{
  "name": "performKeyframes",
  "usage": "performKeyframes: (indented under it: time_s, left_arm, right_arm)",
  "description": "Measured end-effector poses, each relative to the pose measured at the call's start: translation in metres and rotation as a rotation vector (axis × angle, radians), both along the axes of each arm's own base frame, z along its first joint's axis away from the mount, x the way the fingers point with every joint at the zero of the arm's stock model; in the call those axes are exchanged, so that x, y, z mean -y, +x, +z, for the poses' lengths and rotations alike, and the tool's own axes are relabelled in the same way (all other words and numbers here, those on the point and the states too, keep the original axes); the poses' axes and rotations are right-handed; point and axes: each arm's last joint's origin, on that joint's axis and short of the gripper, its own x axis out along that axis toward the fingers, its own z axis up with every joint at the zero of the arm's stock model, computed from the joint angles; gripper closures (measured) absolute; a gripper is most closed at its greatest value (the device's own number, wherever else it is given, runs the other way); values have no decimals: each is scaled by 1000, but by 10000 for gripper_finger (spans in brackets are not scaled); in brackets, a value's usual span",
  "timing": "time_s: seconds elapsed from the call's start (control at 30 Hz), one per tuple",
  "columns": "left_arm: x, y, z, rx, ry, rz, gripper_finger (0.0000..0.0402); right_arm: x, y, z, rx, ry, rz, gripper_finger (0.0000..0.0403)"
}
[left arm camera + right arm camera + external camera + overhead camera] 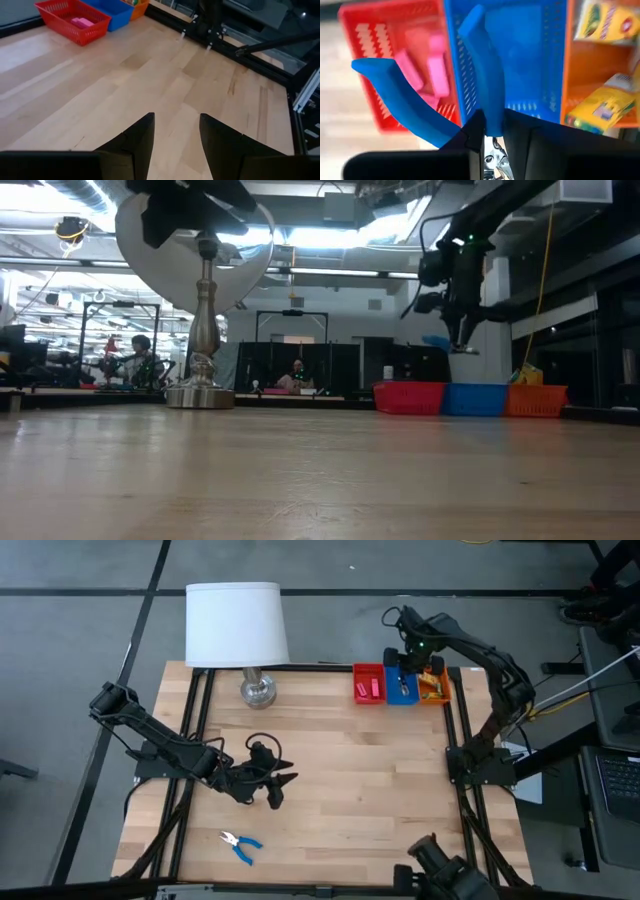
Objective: Pick & Place School Supplies
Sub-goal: Put the top blue hole puncher into the blue bin
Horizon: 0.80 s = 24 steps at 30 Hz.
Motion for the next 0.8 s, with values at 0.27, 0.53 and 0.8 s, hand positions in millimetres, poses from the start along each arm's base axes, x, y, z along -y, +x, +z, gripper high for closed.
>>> performKeyframes:
  time_s: [0.27,0.53,0.8]
  left_arm:
    - [1,0,1,15,5,11,249]
    - [1,1,1,4,21,-23,249]
    - [1,0,1,0,36,-26,249]
  right_arm:
    - [16,-9,-17,-56,21,-105,361]
    - [28,-12,-30,-64,18,-133,361]
    - [36,-7,-56,-107,84,-130,361]
